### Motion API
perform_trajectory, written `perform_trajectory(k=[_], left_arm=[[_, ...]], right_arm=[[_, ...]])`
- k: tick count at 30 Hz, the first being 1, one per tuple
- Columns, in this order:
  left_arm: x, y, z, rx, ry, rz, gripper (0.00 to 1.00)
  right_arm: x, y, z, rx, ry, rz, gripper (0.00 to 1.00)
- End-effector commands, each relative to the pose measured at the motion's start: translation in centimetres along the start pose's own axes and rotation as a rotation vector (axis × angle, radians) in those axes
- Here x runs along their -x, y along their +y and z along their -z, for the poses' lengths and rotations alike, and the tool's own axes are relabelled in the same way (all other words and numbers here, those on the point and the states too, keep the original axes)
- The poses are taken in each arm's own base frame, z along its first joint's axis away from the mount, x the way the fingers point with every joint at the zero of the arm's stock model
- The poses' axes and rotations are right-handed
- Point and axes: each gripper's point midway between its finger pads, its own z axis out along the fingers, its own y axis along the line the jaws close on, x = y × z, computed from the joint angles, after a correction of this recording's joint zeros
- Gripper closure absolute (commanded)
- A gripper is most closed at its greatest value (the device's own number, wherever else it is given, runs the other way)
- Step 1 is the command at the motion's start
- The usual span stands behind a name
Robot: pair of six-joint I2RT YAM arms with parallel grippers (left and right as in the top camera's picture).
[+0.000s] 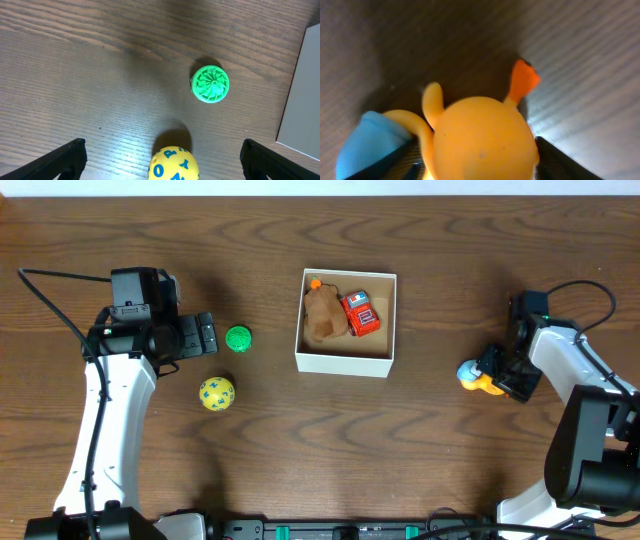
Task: Pack container
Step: 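Move the right gripper to the orange duck and grasp it, then carry the orange duck into the box and release it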
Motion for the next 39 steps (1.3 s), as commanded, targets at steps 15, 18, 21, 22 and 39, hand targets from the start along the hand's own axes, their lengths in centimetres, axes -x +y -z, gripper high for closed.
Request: perform_trajectory(k=[15, 18, 21, 22, 39], left_arm=[[0.6, 0.1, 0.3, 0.002, -0.011, -0.01, 0.02], [0.6, 0.1, 0.3, 0.001, -0.012, -0.01, 0.02], [0.6, 0.1, 0.3, 0.002, -0.012, -0.01, 0.02], [0.6, 0.1, 0.3, 0.001, -0.012, -0.01, 0.02], [0.6, 0.1, 0.3, 0.002, -0.012, -0.01, 0.02]], right_arm=[[3.1, 8.8, 12.4, 0.296, -0.208, 0.23, 0.98], [1.8, 12.9, 17.8, 0.416, -0.292, 0.321, 0.99], [-0.1, 16.3, 21.5, 0.502, -0.361, 0.387, 0.99], [-0.8, 17.4, 22.2, 0.523, -0.378, 0.406, 0.99], [-10.2, 26.2, 15.5, 0.524, -0.154, 0.507, 0.87]])
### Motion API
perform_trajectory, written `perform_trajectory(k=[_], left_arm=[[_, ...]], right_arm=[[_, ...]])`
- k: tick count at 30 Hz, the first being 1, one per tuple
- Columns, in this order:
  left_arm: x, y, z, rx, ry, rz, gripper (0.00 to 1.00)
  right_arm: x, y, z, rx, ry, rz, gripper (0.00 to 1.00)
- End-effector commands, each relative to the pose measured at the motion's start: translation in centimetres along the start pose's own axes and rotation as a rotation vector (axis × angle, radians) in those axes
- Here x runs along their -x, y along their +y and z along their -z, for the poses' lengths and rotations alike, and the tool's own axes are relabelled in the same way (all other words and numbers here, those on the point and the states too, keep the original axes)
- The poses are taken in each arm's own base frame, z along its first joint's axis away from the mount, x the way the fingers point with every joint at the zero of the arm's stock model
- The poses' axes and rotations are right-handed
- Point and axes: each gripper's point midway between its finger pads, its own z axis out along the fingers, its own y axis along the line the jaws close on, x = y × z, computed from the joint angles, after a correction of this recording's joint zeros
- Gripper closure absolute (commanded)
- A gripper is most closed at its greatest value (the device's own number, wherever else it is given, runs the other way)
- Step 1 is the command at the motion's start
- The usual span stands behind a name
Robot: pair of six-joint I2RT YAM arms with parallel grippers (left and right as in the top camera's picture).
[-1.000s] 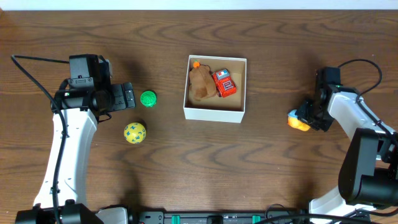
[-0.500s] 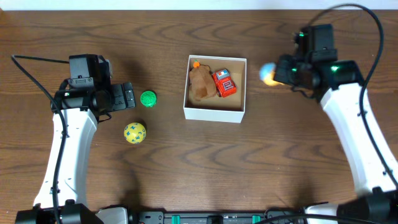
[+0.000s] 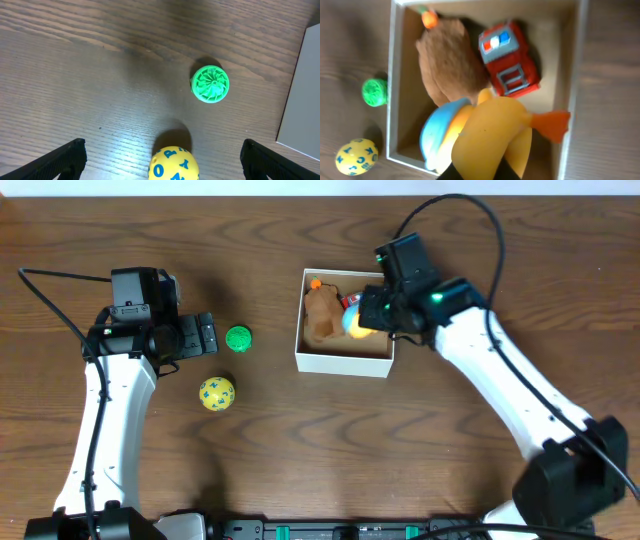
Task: Pack container
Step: 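Carry the orange duck into the box and release it, then withdraw the right gripper to the right side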
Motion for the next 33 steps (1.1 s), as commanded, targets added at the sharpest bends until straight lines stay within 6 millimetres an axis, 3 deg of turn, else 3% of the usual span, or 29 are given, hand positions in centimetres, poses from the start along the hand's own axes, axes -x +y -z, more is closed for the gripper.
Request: perform_trajectory(k=[1, 4, 8, 12, 16, 21, 25, 28, 33], left_arm=[[0.6, 0.1, 0.3, 0.002, -0.011, -0.01, 0.02], [0.6, 0.1, 0.3, 0.001, -0.012, -0.01, 0.02], [0.6, 0.1, 0.3, 0.001, -0.012, -0.01, 0.02], [0.6, 0.1, 0.3, 0.001, -0.011, -0.01, 0.02], [0.6, 0.1, 0.3, 0.002, -0.012, -0.01, 0.02], [0.6, 0.1, 0.3, 0.001, -0.011, -0.01, 0.02], [0.6, 0.1, 0.3, 0.001, -0.011, -0.01, 0.02], [0.6, 0.1, 0.3, 0.002, -0.011, -0.01, 0.02], [0.6, 0.1, 0.3, 0.001, -0.011, -0.009, 0.02]], right_arm=[[-1.1, 1.0, -0.9, 0.021, 0.041, -0.008, 0.84], [-1.0, 1.3, -1.0, 0.029, 0.034, -0.001, 0.63], [-0.5, 1.5, -0.9, 0.04, 0.017, 0.005, 0.52], [0.2, 1.2, -0.4, 0.041, 0.001, -0.005, 0.53], [0.7, 0.1, 0.0, 0.026, -0.001, -0.029, 0.67], [1.5, -1.3, 0.3, -0.006, -0.02, -0.03, 0.66], [4.4, -4.8, 2.4, -0.108, -0.135, -0.06, 0.52], [7.0, -8.6, 4.9, -0.147, -0.214, -0.147, 0.46], [8.8, -17.3, 7.8, -0.232, -0.256, -0.366, 0.39]])
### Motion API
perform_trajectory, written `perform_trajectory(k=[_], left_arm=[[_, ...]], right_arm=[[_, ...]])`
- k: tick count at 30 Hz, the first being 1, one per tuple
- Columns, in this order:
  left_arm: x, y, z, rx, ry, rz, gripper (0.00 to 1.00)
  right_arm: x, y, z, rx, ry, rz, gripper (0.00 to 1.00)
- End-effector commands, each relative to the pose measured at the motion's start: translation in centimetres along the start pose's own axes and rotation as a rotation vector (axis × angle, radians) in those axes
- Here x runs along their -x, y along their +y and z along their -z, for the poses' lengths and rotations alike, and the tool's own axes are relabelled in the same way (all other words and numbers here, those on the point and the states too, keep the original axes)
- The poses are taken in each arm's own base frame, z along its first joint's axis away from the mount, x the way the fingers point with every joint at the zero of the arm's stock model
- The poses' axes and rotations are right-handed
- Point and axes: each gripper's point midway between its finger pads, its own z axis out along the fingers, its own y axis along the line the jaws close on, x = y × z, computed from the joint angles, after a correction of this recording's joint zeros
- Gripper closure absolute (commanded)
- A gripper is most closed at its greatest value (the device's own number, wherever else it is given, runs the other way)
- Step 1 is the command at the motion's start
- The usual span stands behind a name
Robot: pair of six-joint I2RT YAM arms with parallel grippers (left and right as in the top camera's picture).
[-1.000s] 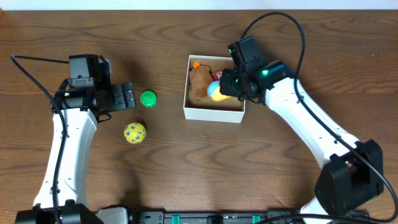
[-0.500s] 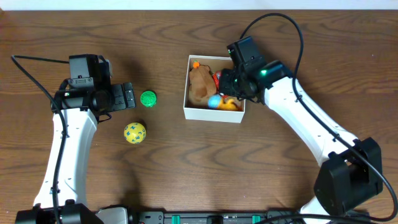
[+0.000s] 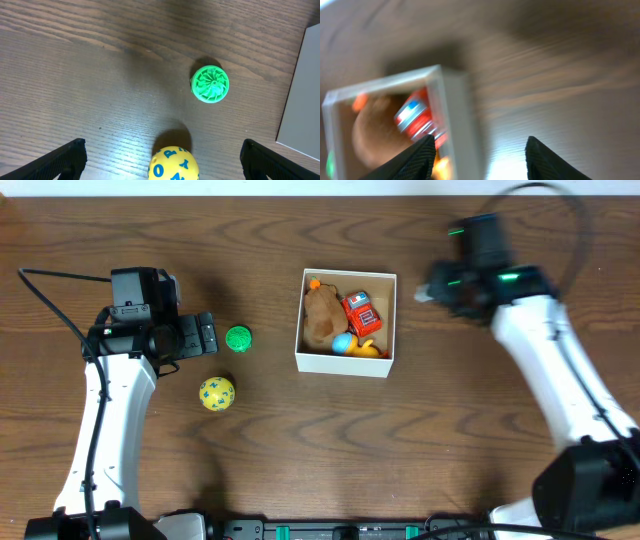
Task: Pack container
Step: 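Withdraw the right gripper to the right side, then reach the left gripper down and grasp the yellow letter ball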
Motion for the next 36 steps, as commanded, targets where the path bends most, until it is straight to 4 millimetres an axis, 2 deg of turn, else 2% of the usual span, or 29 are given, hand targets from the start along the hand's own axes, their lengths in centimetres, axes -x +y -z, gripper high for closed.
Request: perform_trajectory(k=[1, 5, 8, 9, 16, 22, 28, 32, 36], left_arm=[[0.6, 0.1, 0.3, 0.001, -0.012, -0.01, 0.02], [0.5, 0.0, 0.3, 0.0, -0.01, 0.029, 0.02], [0.1, 0.1, 0.3, 0.003, 0.01, 0.07, 0.02], [0.2, 0.1, 0.3, 0.002, 0.005, 0.07, 0.02], [0.1, 0.0, 0.4, 0.002, 0.014, -0.034, 0.01], [-0.3, 0.0, 0.8, 0.01, 0.145, -0.106, 0.01], [-5.1, 0.0, 0.5, 0.004, 0.412, -0.032, 0.01], [-5.4, -0.5, -0.8, -0.003, 0.443, -0.046, 0.01], [-6.3, -1.9, -1.8, -0.011, 0.494, -0.09, 0.01]], right_arm=[[3.1, -5.4, 1.4, -0.08, -0.051, -0.141, 0.38], [3.6, -10.3, 1.9, -0.136, -0.014, -0.254, 0.2], [3.4, -12.3, 2.2, -0.173, 0.001, -0.294, 0.03], [3.4, -12.7, 2.3, -0.179, 0.003, -0.303, 0.01], [3.6, -13.5, 2.4, -0.188, 0.001, -0.322, 0.01], [3.6, -13.5, 2.4, -0.187, -0.002, -0.322, 0.01], [3.6, -13.5, 2.4, -0.187, -0.002, -0.322, 0.01], [3.6, -13.5, 2.4, -0.187, -0.002, -0.322, 0.01], [3.6, -13.5, 2.4, -0.187, -0.002, -0.322, 0.01]])
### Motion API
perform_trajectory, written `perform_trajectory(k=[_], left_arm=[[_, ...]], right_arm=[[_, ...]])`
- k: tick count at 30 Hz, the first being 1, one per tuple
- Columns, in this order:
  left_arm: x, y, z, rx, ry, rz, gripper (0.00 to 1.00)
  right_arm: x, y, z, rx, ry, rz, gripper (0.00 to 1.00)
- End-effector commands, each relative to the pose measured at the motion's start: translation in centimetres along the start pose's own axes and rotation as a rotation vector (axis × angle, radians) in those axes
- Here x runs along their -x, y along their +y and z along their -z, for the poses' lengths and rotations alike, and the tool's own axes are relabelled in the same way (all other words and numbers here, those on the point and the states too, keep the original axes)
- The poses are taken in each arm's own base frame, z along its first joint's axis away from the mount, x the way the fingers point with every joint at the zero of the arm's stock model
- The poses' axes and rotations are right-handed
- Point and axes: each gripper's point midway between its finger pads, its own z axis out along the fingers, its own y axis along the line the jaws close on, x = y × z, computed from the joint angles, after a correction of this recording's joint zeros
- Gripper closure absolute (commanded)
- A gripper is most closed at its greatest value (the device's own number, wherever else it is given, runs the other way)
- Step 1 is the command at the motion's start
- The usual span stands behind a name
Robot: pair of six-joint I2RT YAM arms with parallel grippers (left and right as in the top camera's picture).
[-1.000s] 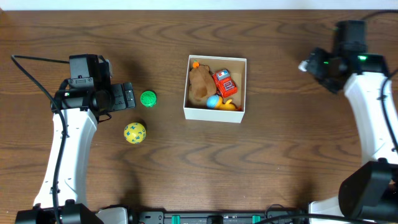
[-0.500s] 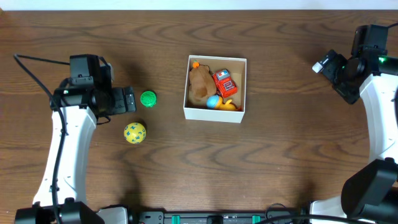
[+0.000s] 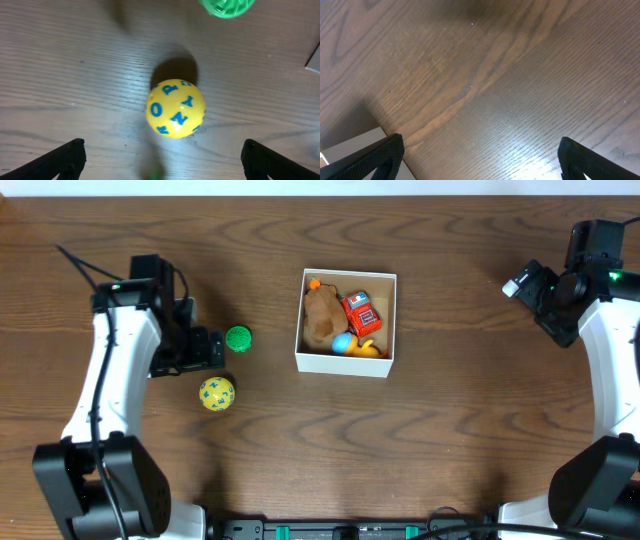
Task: Pack container
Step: 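Reach the left gripper down and grasp the yellow letter ball, then carry the yellow ball into the box and release it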
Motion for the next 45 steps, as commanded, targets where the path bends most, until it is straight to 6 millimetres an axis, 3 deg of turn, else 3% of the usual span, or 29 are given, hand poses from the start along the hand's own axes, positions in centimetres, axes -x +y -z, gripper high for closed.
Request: perform_trajectory(k=[1, 5, 10, 15, 18, 21, 24, 32, 33, 36, 39, 45], left_arm=[[-0.5, -1.5, -1.0, -0.012, 0.054, -0.037, 0.01], [-1.9, -2.2, -2.5, 0.0, 0.147, -0.011, 0.01], [-3.2, -0.2, -4.8, 0.092, 0.208, -0.008, 0.01], [-4.1, 0.1, -6.7, 0.089, 0.232, 0.002, 0.05], [-3.9, 0.1, -7.2, 0.088, 0.214, 0.001, 0.1], [-2.9, 0.0, -7.6, 0.084, 0.17, 0.001, 0.22], [-2.3, 0.0, -8.1, 0.081, 0.139, -0.001, 0.27], [-3.3, 0.2, -10.2, 0.082, 0.136, 0.009, 0.27], [-3.3, 0.2, -10.2, 0.082, 0.137, 0.009, 0.32], [-3.2, 0.1, -9.8, 0.081, 0.129, 0.008, 0.46], [-2.3, -0.1, -7.9, 0.079, 0.113, 0.008, 0.53], [1.4, -1.6, 0.3, 0.066, -0.005, -0.017, 0.57]], right_arm=[[0.5, 0.0, 0.6, 0.01, -0.015, -0.008, 0.01], [0.5, 0.0, 0.6, 0.01, -0.015, -0.008, 0.01], [0.5, 0.0, 0.6, 0.01, -0.015, -0.008, 0.01], [0.5, 0.0, 0.6, 0.01, -0.015, -0.008, 0.01], [0.5, 0.0, 0.6, 0.01, -0.015, -0.008, 0.01], [0.5, 0.0, 0.6, 0.01, -0.015, -0.008, 0.01], [0.5, 0.0, 0.6, 0.01, -0.015, -0.008, 0.01], [0.5, 0.0, 0.6, 0.01, -0.015, -0.008, 0.01], [0.5, 0.0, 0.6, 0.01, -0.015, -0.008, 0.01], [0.5, 0.0, 0.6, 0.01, -0.015, -0.008, 0.01], [0.5, 0.0, 0.6, 0.01, -0.015, -0.008, 0.01], [0.5, 0.0, 0.6, 0.01, -0.015, -0.008, 0.01]])
